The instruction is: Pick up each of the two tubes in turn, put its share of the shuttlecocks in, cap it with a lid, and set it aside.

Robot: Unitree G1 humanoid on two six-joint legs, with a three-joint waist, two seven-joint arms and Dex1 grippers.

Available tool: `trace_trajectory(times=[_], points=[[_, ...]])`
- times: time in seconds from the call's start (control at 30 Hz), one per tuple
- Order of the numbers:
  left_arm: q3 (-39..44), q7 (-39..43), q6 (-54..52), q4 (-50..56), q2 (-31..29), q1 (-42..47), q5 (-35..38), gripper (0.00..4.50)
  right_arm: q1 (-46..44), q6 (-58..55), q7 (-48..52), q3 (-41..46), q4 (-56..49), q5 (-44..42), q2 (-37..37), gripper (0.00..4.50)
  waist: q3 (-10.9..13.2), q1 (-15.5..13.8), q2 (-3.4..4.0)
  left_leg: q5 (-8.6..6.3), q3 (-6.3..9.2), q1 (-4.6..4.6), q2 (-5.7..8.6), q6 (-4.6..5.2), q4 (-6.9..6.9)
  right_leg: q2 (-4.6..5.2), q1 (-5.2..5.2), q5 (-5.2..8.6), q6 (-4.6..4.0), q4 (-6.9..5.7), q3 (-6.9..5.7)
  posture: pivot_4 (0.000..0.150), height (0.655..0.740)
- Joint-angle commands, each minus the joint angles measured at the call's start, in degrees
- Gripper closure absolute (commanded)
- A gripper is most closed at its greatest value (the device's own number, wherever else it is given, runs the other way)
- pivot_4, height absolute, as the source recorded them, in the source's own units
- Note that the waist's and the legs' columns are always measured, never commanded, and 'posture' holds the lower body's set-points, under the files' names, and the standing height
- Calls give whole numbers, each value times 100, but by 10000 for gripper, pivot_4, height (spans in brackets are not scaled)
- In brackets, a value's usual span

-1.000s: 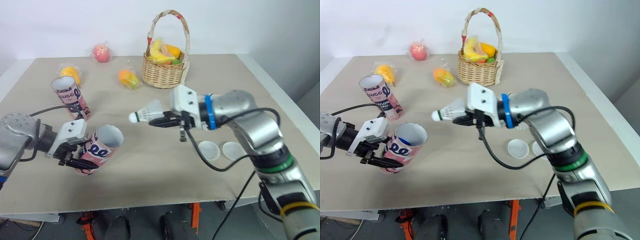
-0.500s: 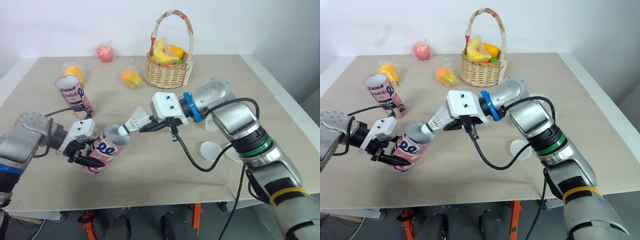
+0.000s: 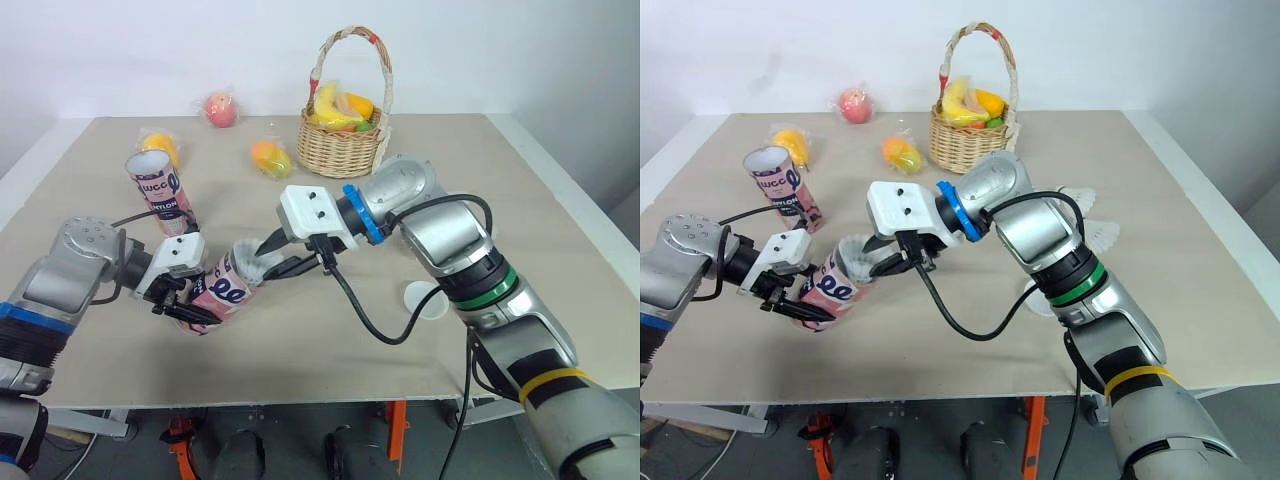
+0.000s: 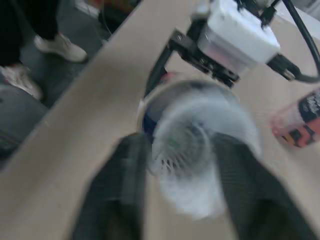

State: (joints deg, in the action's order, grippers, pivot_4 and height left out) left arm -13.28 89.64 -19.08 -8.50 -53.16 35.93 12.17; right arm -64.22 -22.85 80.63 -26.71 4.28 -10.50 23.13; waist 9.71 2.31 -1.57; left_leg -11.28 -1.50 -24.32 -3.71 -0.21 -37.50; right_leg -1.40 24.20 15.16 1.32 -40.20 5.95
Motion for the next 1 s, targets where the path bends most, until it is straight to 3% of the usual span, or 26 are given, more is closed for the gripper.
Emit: trace_trajectory(times=[0.03, 0.23, 0.47, 0.6, 0.77, 1.0], points=[[52, -22, -73, 74, 86, 61, 58, 15419, -232, -145, 247, 403, -10, -314, 135, 7261, 0, -2, 0, 0, -1, 0, 2, -1, 0, 2, 0, 0, 1, 0, 0, 1500, 7400], [409, -66, -433, 293, 266, 326, 487, 15419, -418, -467, 91, 983, 592, -570, 323, 7261, 3, -12, -3, 0, -4, -13, 11, -1, 0, 16, 10, -1, 15, 0, -2, 1500, 7400], [477, -83, -452, 253, 233, 402, 560, 15419, -451, -1838, -2048, 1845, 1529, -188, 394, 7261, 5, 29, -7, -4, -1, -33, 10, 3, 16, 9, 37, -17, -12, 1, 0, 1500, 7400], [364, -40, -321, 120, 156, 221, 399, 15419, 465, -2932, -3110, 2234, 561, -123, 533, 7261, 2, 29, -9, -5, 8, -83, 7, 3, 18, -1, 89, -17, -16, -3, 0, 1500, 7400], [258, 18, -201, -105, 216, 296, 280, 15419, 1341, -3861, -4103, 2442, -736, -217, 199, 7261, 5, 53, -5, -13, 5, -113, 10, 13, 23, 0, 117, -14, -19, -3, 4, 1500, 7400], [158, 69, -69, -308, 378, 429, 198, 15419, 1538, -3699, -5231, 2491, -430, 60, -392, 7261, 6, 51, -3, -13, 10, -109, 6, 12, 11, -11, 108, -19, -11, -2, 5, 1500, 7400]])
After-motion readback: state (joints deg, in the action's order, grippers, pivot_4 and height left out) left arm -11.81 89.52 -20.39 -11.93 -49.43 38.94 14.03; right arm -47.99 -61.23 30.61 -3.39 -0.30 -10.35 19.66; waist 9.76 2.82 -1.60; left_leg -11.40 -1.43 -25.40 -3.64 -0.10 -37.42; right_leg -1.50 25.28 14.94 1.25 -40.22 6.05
